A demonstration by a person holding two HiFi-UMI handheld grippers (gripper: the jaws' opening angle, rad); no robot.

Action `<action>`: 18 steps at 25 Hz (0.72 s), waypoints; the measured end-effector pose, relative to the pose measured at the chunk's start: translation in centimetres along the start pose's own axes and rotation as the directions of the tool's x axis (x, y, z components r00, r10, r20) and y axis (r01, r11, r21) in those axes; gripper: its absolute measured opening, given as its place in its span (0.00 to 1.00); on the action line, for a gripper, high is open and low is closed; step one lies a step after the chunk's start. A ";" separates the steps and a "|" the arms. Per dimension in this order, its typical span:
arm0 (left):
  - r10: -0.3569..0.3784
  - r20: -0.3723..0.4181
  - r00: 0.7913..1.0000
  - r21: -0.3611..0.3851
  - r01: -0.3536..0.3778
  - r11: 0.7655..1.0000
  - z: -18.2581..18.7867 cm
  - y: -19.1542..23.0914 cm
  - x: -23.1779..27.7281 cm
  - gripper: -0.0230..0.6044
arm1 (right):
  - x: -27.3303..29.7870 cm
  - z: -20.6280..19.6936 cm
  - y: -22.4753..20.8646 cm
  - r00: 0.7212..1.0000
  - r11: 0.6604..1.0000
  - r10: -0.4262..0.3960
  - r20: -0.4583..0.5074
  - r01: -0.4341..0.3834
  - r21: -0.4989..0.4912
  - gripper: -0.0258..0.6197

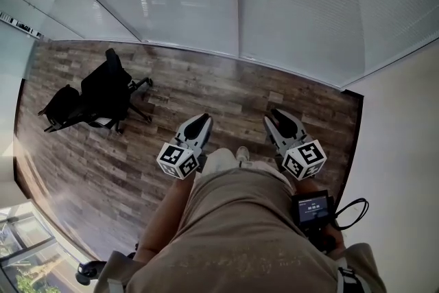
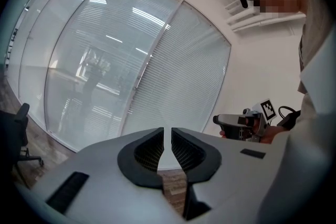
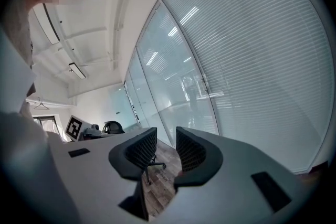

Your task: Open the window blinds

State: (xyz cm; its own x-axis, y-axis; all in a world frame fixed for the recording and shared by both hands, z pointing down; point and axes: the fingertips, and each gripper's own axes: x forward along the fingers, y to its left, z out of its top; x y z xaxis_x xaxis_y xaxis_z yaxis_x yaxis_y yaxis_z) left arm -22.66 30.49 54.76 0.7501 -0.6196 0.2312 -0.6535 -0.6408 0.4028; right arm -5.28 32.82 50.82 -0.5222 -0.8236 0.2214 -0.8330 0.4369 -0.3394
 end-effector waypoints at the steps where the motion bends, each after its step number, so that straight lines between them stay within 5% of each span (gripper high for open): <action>1: 0.002 0.002 1.000 -0.005 -0.002 1.000 -0.1 -0.2 0.4 0.10 | 0.0 -0.1 -0.5 1.000 1.000 -0.002 -0.001 0.002 0.006 0.23; 18: -0.040 -0.036 0.999 -0.008 0.040 0.999 0.3 -0.1 7.0 0.10 | 1.5 -0.3 -5.8 0.999 0.998 -0.044 -0.027 0.045 0.046 0.23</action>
State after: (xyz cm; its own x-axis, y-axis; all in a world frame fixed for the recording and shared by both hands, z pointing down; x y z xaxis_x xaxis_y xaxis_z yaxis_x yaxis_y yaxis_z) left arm -17.40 26.02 56.06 0.7790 -0.5765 0.2465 -0.6221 -0.6617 0.4186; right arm -1.26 29.19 53.34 -0.4896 -0.8319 0.2610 -0.8466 0.3819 -0.3708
